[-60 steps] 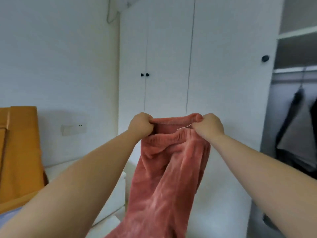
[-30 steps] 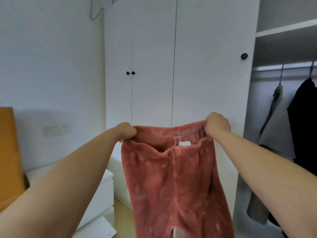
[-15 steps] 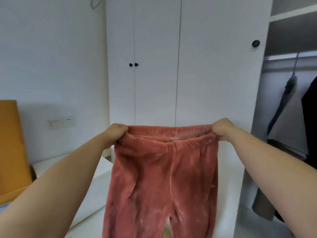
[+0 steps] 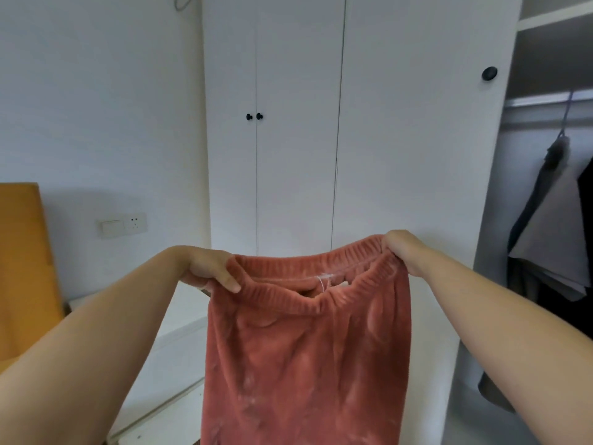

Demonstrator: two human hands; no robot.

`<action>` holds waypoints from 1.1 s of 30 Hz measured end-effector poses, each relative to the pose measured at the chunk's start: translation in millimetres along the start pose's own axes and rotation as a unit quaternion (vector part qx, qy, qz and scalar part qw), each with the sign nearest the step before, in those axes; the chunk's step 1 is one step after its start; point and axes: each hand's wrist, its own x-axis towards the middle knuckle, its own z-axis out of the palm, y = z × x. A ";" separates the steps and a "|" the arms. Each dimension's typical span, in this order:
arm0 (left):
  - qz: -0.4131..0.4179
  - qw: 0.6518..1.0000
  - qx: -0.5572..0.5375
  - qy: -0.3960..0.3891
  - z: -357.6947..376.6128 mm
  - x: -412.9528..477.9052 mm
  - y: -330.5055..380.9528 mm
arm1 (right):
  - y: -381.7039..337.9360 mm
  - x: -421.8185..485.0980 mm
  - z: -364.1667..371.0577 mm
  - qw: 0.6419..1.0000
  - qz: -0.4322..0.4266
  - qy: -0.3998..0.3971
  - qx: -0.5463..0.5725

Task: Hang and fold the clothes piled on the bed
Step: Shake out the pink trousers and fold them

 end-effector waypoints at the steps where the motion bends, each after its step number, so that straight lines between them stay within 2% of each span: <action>1: 0.000 1.000 -0.003 0.025 2.9 -0.8 2.5 | 1.3 0.7 1.3 1.000 -0.003 0.009 0.005; 3: 0.029 0.989 -0.041 0.136 11.1 0.7 8.2 | 1.4 2.3 6.3 0.999 -0.011 0.027 0.025; 5: 0.075 0.952 -0.119 0.270 17.2 8.9 13.6 | -4.3 3.1 15.8 0.998 -0.022 0.051 0.042; 6: 0.085 0.936 -0.143 0.311 20.6 13.8 17.7 | -9.5 0.7 21.1 0.997 -0.026 0.067 0.040; 8: 0.071 0.933 -0.102 0.337 27.8 21.9 25.5 | -20.8 -6.0 33.3 0.995 -0.037 0.088 0.006; 10: 0.048 0.935 -0.014 0.351 33.6 27.8 30.1 | -28.0 -11.5 43.7 0.995 -0.048 0.049 -0.075; 12: 0.060 0.912 0.027 0.406 37.4 31.5 29.9 | -31.0 -19.1 52.9 0.988 -0.049 -0.014 -0.143; 14: 0.070 0.879 0.060 0.468 38.8 32.6 24.5 | -29.2 -21.9 58.2 0.983 -0.054 -0.012 -0.177; 16: 0.054 0.852 0.103 0.511 38.1 30.2 15.4 | -26.5 -20.8 53.3 0.989 -0.054 0.071 -0.119; 17: 0.044 0.839 0.112 0.530 36.4 28.0 9.6 | -24.6 -19.9 48.1 0.992 -0.050 0.083 -0.079; 18: 0.035 0.829 0.108 0.548 35.0 25.3 3.6 | -21.2 -18.8 42.8 0.998 -0.039 0.041 -0.023; 19: 0.031 0.820 0.101 0.563 33.6 22.4 -1.7 | -16.8 -20.0 36.8 0.998 -0.011 -0.055 0.033; 21: 0.037 0.808 0.089 0.581 33.0 17.6 -8.5 | -4.1 -27.3 27.3 0.953 0.032 -0.279 0.117; 22: 0.041 0.808 0.086 0.582 32.7 15.9 -11.0 | 5.4 -26.4 24.0 0.922 0.028 -0.358 0.143; 23: 0.047 0.810 0.084 0.579 32.5 14.0 -13.4 | 16.3 -21.9 21.7 0.897 0.012 -0.415 0.153; 25: 0.053 0.816 0.072 0.571 32.3 9.4 -18.8 | 32.4 -16.6 22.1 0.865 -0.017 -0.476 0.156; 27: 0.064 0.827 0.024 0.558 30.6 3.7 -25.7 | 42.0 -10.4 24.9 0.867 -0.021 -0.475 0.149; 30: 0.091 0.856 -0.058 0.505 24.9 -10.4 -35.3 | 49.4 -1.4 27.2 0.894 -0.016 -0.413 0.175; 33: 0.094 0.894 -0.079 0.432 13.7 -24.8 -43.2 | 42.9 -2.0 28.2 0.909 -0.038 -0.355 0.215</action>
